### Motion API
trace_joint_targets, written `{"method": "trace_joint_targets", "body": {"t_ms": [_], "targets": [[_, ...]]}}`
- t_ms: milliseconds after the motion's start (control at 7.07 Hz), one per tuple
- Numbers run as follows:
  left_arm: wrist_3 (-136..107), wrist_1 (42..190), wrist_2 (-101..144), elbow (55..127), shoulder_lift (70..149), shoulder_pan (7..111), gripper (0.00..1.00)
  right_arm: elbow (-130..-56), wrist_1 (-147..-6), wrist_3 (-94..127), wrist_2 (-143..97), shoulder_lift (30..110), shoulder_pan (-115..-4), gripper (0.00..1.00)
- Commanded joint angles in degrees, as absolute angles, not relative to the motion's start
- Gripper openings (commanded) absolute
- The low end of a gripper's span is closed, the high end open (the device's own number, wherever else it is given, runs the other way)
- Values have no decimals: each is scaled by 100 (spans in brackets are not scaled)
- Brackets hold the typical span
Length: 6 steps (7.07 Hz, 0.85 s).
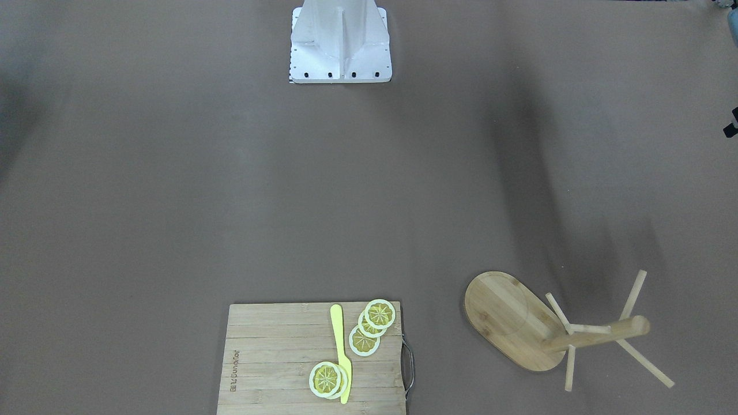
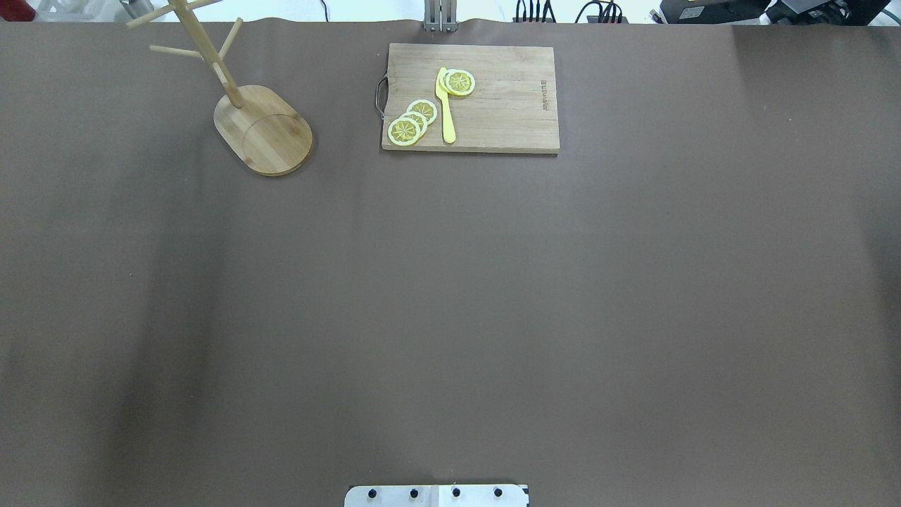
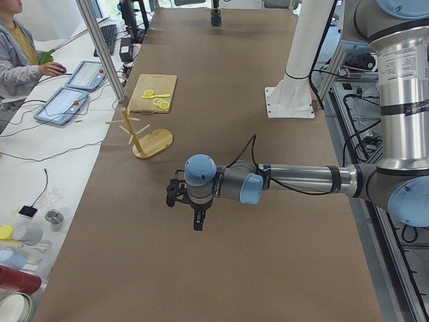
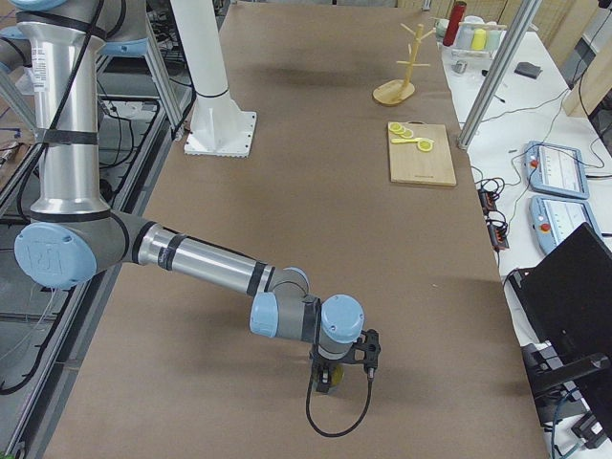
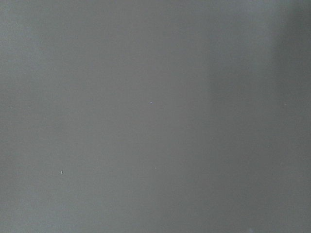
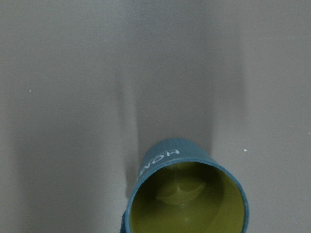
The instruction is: Hang cup on storage rack
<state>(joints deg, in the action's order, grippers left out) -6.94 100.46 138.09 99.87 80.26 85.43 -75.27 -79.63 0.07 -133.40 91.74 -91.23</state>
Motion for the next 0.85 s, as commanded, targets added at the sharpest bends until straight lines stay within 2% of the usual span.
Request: {"method": "trace_joint_targets", "body": {"t_ms": [0,424,707], "targets": [[-694,10046,13834,9993,8024,8543,98,-7357,-7928,-113,-13316,9158,-9219,100],[-694,10055,13834,9984,8016,8552,98,-6998,-7831,-184,-13069,8914,-9255,98],[-694,10055,13843,9993,8016,8552,98,-6628,-7639,-176,-13025,8737,-9281,87]]}}
